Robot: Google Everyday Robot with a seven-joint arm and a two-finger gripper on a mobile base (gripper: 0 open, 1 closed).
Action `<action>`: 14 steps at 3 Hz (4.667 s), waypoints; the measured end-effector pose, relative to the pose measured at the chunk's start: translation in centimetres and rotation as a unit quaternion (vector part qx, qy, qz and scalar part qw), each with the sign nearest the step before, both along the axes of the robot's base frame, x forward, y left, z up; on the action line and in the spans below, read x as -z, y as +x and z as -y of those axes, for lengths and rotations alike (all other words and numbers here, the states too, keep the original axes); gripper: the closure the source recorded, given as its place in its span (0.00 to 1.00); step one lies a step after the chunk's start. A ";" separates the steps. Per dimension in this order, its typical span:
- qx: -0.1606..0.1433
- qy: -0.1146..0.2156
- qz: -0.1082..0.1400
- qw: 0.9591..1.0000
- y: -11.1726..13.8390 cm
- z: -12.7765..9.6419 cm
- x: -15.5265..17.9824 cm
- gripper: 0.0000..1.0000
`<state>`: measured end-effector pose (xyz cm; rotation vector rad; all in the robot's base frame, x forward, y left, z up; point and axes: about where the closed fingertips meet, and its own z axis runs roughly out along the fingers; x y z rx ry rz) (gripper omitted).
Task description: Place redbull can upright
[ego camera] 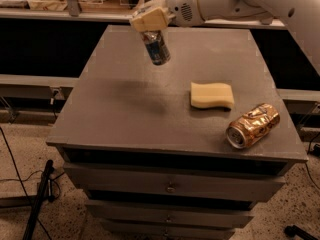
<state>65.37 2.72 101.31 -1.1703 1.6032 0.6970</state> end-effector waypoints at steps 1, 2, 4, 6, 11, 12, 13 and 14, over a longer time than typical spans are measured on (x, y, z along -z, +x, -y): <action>-0.048 0.074 -0.009 0.996 -0.6 0.1 -1.4 1.00; -0.073 0.075 -0.018 0.994 -1.2 -1.2 -3.2 1.00; -0.083 0.120 -0.040 0.988 -1.3 -1.8 -1.3 1.00; -0.132 0.209 0.007 0.969 -5.2 -1.2 -2.5 1.00; -0.187 0.179 0.031 0.966 -6.8 -6.3 4.1 0.84; -0.183 0.179 0.031 0.966 -6.3 -6.5 5.4 0.59; -0.178 0.179 0.031 0.967 -6.2 -6.2 6.3 0.37; -0.175 0.178 0.030 0.968 -6.3 -5.6 7.1 0.13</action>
Offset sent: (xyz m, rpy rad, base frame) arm 0.0280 -0.0024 -0.0050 0.0403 0.5706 -0.1030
